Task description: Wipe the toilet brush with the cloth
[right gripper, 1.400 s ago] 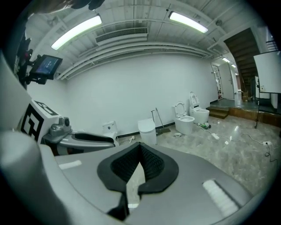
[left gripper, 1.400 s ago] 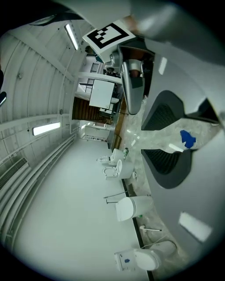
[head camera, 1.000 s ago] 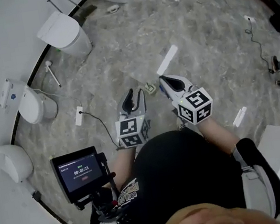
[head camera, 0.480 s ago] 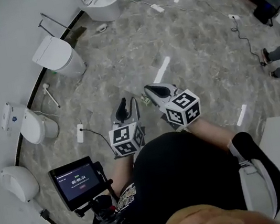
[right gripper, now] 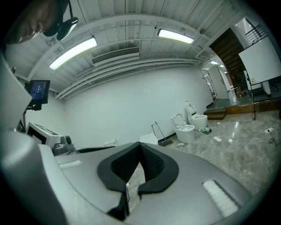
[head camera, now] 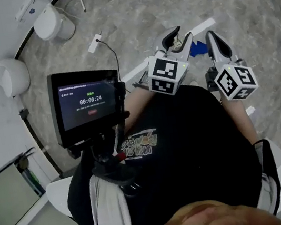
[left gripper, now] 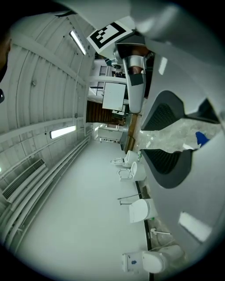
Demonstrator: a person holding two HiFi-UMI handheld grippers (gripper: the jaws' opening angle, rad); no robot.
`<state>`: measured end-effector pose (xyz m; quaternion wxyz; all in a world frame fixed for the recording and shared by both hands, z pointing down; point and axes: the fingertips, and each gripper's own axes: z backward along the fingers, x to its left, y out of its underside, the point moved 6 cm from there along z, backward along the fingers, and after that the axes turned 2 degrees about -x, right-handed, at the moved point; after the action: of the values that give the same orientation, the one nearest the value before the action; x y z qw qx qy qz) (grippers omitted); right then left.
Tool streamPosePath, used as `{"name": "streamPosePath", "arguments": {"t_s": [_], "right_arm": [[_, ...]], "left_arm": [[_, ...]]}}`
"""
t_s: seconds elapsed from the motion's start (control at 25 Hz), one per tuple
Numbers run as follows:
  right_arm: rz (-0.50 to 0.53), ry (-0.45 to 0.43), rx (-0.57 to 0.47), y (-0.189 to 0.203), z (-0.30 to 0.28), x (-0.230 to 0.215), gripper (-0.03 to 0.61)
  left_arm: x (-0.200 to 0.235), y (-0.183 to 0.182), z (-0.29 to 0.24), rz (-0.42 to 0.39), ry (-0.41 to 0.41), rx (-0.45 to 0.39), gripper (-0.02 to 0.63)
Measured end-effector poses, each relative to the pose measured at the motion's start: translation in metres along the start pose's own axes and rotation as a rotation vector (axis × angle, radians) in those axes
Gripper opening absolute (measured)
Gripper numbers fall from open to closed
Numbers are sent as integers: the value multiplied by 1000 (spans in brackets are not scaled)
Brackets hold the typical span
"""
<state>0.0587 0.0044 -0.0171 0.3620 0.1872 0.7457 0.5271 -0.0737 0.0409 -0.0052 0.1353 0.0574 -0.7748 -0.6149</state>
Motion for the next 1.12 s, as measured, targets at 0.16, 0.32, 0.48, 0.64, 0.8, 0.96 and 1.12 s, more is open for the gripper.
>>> {"name": "streamPosePath", "arguments": {"t_s": [0.16,0.32,0.48,0.64,0.8,0.96,1.12], "right_arm": [[-4,-16,16,7,-2,1,3],[-4,-22,23,7,-3,0,3],[-2,-32,28,9,-6,2,3],[-3,-51,41,13,-9,7,3],[-3,-61,46,15,-11,8,3],[-13,-64,37,14,-12,9,3],[-15,-61,30,13,-11,10,3]], "left_arm": [[1,3,0,11,-3,14,132],[1,5,1,32,-7,22,132],[4,4,2,32,-15,13,129],[7,4,5,31,-26,12,118],[9,5,5,28,-41,7,109],[12,4,5,24,-47,7,104],[12,2,6,22,-42,1,104]]}}
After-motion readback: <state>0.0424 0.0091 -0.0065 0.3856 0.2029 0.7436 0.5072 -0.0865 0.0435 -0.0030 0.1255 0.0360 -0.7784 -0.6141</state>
